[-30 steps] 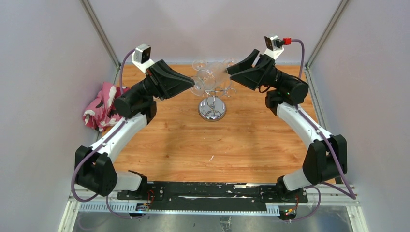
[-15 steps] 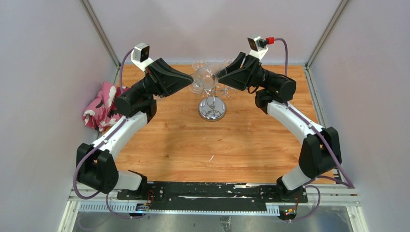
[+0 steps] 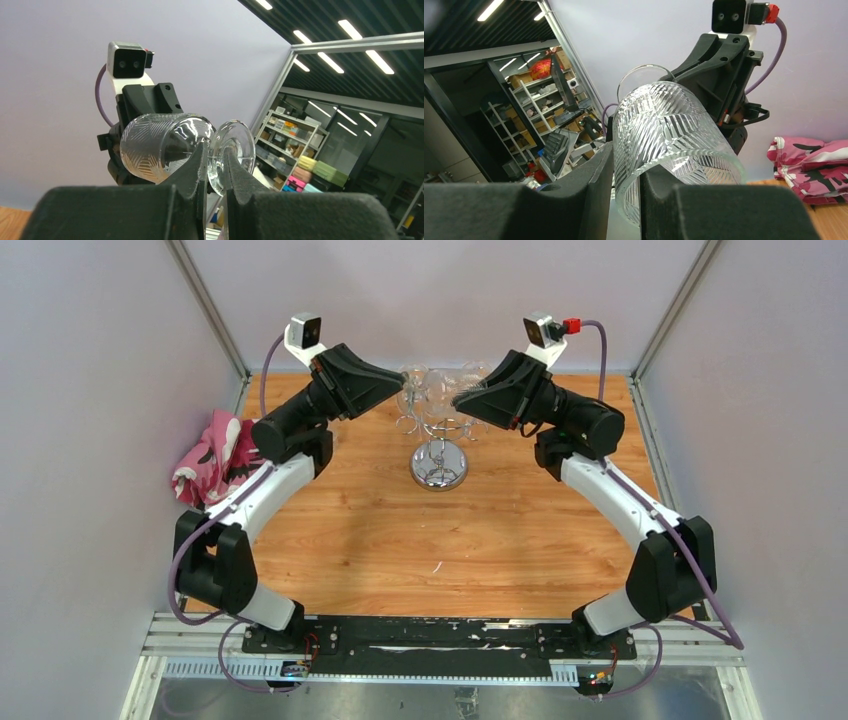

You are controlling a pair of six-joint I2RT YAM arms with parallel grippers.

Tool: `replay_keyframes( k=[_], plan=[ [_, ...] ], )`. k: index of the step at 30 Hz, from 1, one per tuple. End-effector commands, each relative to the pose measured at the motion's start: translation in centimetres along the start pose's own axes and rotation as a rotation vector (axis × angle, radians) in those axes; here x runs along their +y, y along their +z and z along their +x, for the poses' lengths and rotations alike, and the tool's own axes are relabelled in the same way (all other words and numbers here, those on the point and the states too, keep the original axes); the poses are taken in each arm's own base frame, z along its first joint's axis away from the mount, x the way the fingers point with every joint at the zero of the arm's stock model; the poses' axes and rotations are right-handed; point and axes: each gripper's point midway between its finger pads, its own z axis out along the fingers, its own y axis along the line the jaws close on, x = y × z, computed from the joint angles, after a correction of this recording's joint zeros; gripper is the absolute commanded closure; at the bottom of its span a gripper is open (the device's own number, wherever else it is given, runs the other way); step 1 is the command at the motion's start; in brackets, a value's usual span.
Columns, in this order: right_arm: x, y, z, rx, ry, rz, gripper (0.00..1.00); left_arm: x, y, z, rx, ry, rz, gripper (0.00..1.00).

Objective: Take the wine glass off the wine glass rack

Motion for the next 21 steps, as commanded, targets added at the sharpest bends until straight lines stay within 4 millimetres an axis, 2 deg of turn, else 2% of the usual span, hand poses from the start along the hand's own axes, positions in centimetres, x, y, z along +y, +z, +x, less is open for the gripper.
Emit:
replay_keyframes(
  k=[1,2,3,7,9,11,16,21],
  plan=[
    [3.7,1.2,0.6,0.030,-0.075,-0.115,0.93,3.0,-0.7,0.3,0.017,0.047,-0.025,1.00],
    [3.3,1.2,0.5,0.029,-0.058,-0.110,0.99,3.2,-0.8,0.3,0.017,0.044,-0.028,1.00],
    [2.7,1.3,0.6,0.031,-0.041,-0.106,1.00,3.3,-0.8,0.4,0.016,0.045,-0.029,1.00],
    [2.2,1.2,0.6,0.021,-0.033,-0.096,1.00,3.3,-1.0,0.4,0.025,0.054,-0.034,1.00],
    [2.3,1.0,0.4,0.008,-0.045,-0.075,1.00,3.6,-1.3,0.1,0.023,0.056,-0.046,0.96],
    [2.4,0.6,0.2,-0.003,-0.071,-0.036,1.00,4.1,-1.9,-0.5,0.014,0.054,-0.066,0.89],
    [2.3,0.0,0.7,0.029,-0.128,0.101,1.00,5.6,-3.0,-0.7,0.019,0.043,-0.105,0.63],
    [2.5,-0.9,0.2,0.065,-0.251,0.276,1.00,7.2,-3.5,-0.5,0.018,0.011,-0.128,0.57]
  ],
)
